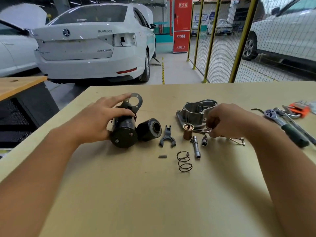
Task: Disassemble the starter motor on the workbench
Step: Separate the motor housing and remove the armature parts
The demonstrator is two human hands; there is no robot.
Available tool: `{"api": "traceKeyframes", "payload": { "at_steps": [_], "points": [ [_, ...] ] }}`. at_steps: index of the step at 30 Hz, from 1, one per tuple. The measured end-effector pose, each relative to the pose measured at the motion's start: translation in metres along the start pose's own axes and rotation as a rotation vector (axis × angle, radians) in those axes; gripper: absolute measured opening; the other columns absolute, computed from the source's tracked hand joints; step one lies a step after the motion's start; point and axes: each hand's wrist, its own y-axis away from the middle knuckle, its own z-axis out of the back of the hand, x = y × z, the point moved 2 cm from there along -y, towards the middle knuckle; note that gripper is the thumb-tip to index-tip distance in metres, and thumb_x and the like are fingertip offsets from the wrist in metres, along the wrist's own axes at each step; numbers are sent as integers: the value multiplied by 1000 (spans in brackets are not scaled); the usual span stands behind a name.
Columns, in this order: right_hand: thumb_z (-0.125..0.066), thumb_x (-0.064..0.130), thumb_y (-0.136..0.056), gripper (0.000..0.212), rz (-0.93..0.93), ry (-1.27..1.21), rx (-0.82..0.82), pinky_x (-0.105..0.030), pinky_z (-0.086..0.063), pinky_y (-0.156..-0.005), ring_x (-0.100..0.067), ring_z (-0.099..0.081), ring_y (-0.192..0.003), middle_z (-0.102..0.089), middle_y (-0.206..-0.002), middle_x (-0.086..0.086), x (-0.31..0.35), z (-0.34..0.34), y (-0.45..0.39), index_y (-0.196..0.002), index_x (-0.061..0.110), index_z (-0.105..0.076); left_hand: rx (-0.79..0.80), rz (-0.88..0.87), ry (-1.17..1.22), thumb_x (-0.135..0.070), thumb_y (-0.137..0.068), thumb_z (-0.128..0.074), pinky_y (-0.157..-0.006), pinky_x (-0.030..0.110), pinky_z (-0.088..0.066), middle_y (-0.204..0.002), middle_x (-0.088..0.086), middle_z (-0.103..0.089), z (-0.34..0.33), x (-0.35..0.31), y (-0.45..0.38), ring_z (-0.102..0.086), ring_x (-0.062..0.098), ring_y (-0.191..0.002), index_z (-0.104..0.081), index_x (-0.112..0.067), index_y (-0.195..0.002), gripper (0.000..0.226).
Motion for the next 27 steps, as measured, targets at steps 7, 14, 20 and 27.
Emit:
{"api": "traceKeyframes", "payload": {
  "at_steps": [7, 14, 20, 27],
  "points": [
    [-73, 40, -81, 14, 130, -474, -495, -25, -53, -67, -3, -65, -77, -70, -83, 14, 43, 6, 14, -94, 34, -70, -147, 18, 192, -55, -48, -90, -98, 46, -53, -165, -12, -27, -14, 2, 10, -62, 24, -117, -64, -46, -130, 87],
    [-45, 85, -76, 81, 408, 12, -264, -41, -55, -73, -23, -63, -101, -54, -127, 6, 160, -50, 27, -142, 39, -30, -108, 181, 493, -48, -36, -99, -99, 22, -41, -142, -29, -48, -6, 22, 8, -49, -4, -125, -20, -68, -149, 140],
    [-61, 66, -80, 65, 421, -1, -293, -33, -45, -67, -22, -61, -97, -59, -116, 8, 158, -55, 12, -133, 34, -43, 69, 201, 654, -20, -41, -98, -83, 28, -60, -109, -15, -72, -24, 28, 0, -72, 9, -95, -19, -67, -147, 140],
    [-64, 63, -74, 59, 426, -78, -272, -35, -51, -71, -16, -58, -90, -61, -105, 12, 152, -52, 15, -125, 37, -50, 67, 215, 735, -15, -39, -97, -81, 44, -65, -103, -4, -74, -26, 28, 3, -75, 21, -92, -24, -63, -145, 138]
  ]
}}
